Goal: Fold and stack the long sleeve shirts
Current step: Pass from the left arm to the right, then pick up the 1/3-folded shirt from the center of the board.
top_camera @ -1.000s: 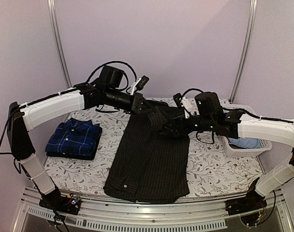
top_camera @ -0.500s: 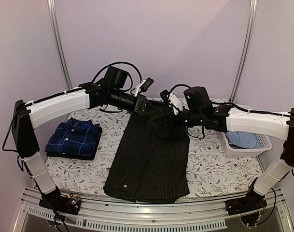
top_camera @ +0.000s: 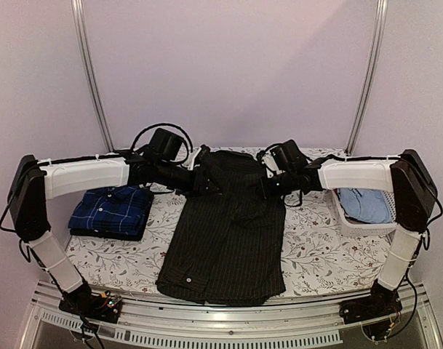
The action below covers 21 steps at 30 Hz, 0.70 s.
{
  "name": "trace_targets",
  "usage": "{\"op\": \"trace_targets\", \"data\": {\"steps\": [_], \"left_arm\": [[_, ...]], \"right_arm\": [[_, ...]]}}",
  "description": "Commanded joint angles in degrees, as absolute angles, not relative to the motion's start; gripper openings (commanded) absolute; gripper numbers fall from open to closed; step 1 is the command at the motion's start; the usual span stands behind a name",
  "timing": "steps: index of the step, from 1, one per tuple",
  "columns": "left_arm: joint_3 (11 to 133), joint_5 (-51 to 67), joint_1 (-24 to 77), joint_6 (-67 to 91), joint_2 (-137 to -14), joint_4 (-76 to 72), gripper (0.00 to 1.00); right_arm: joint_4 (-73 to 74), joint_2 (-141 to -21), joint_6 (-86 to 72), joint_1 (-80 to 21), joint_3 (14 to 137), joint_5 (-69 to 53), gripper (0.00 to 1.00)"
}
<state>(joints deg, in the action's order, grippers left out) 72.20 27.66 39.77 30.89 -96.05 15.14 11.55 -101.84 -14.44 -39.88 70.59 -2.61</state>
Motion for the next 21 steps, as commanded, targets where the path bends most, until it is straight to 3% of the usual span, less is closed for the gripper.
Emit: {"op": "trace_targets", "data": {"steps": [1,11,21], "left_arm": [[67.61,24.57,39.3,34.67,-97.47,11.57,0.49],[65.07,17.68,38.56,37.16,-108.7,14.36,0.45],[70.44,17.84,35.53,34.76,-119.81,14.8,0.41]], "right_arm": [[15.4,-109.67,-18.53,-37.11,74.33,-3.79,0.0],[18.59,-122.62,-20.61,-33.9,81.5,-4.35,0.0],[21.01,-127.77,-20.98,-30.62,87.73,-5.15,0.0]]}}
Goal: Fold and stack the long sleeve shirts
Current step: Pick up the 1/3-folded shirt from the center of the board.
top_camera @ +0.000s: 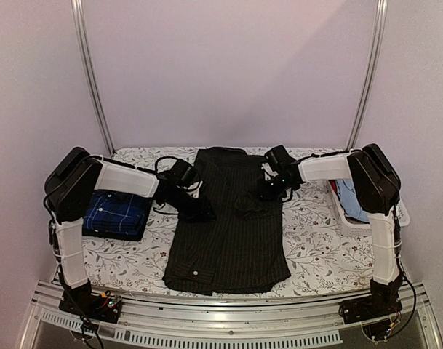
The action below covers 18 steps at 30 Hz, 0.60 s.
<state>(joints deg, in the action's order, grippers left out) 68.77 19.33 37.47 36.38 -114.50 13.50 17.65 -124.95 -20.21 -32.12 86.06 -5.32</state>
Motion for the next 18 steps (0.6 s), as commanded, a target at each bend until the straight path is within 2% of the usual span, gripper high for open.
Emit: {"op": "trace_targets", "data": {"steps": [1,10,18], "left_arm": [[71.09,17.85,35.03,34.38,-120.45,15.1,0.41],[73.89,16.92,32.96,29.08,-118.7,19.94,0.41],[80.71,13.55,38.01,24.13,-110.81,28.53,0.48]], "right_arm": [[21.39,-127.79,-21.0,-30.51,88.06,-5.22,0.0],[22.55,-121.87,-21.84,-30.5,87.19,-7.43,0.0],[27.26,-113.24,-19.45,-30.49,97.29,-3.58,0.0]]}}
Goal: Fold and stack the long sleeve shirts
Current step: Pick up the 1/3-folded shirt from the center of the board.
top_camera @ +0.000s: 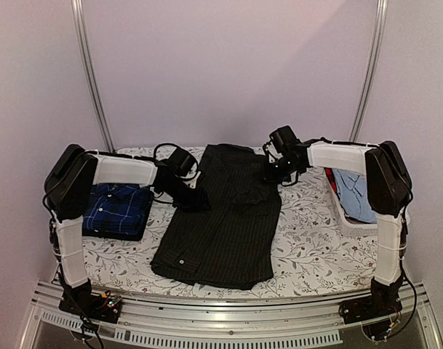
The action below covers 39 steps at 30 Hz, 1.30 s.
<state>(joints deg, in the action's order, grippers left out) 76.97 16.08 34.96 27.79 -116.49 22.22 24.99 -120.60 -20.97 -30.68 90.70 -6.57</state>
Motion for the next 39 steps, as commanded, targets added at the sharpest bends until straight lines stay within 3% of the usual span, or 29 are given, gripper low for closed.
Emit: {"op": "trace_targets", "data": {"steps": [1,10,29,39], "left_arm": [[81.27,13.69,39.17,23.73,-109.98,29.01,0.49],[91.5,9.01,55.35,25.99,-110.97,36.65,0.51],[105.52,-7.37,79.33,35.45,-126.84,45.98,0.43],[129.43,-24.52,84.71,38.98,-142.95,68.12,0.46]], "right_arm": [[28.27,-112.36,-18.82,-30.5,98.76,-1.94,0.0],[35.21,-108.09,-14.95,-28.32,108.68,11.13,0.0],[35.4,-96.82,-15.41,-25.76,100.34,15.93,0.0],[33.29,-93.22,-16.21,-25.71,96.32,14.15,0.0]]}}
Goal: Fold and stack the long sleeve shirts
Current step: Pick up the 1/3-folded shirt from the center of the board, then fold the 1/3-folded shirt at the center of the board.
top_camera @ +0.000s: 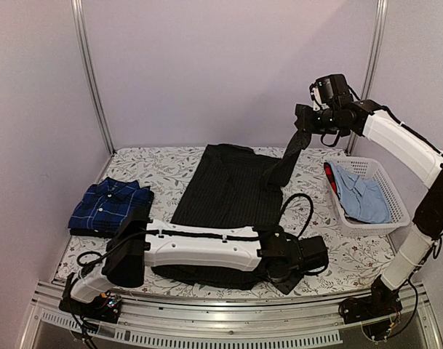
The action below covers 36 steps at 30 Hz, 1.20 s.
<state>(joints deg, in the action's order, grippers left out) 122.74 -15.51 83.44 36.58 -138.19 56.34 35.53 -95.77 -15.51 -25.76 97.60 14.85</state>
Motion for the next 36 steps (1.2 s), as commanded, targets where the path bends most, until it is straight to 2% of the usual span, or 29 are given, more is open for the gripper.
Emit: {"op": "trace_targets", "data": {"steps": [1,13,16,19,23,27,36], "left_arm": [[130.77,-25.71,84.93,39.41,-144.02,69.54,0.46],[131.46,-31.48,85.97,41.03,-145.27,72.88,0.45],[131.36,-31.92,86.27,40.9,-145.06,72.49,0.38],[129.68,-32.5,86.56,41.06,-143.13,70.87,0.27],[125.15,-32.87,86.42,41.42,-138.82,67.54,0.19],[118.57,-32.16,85.73,42.28,-133.65,63.27,0.08],[88.2,-22.16,79.48,44.7,-112.98,42.11,0.01]], "right_arm": [[32.96,-92.96,-16.33,-25.77,95.99,13.88,0.0],[31.04,-90.81,-16.8,-25.75,91.24,14.06,0.0],[30.77,-90.54,-16.97,-25.79,90.66,14.05,0.0],[30.79,-90.52,-17.05,-25.76,90.74,13.94,0.0],[30.69,-90.43,-16.88,-25.8,91.71,13.25,0.0],[28.07,-90.31,-16.01,-25.96,92.26,8.74,0.0],[16.17,-94.91,-14.13,-29.89,96.2,-2.03,0.0]]}}
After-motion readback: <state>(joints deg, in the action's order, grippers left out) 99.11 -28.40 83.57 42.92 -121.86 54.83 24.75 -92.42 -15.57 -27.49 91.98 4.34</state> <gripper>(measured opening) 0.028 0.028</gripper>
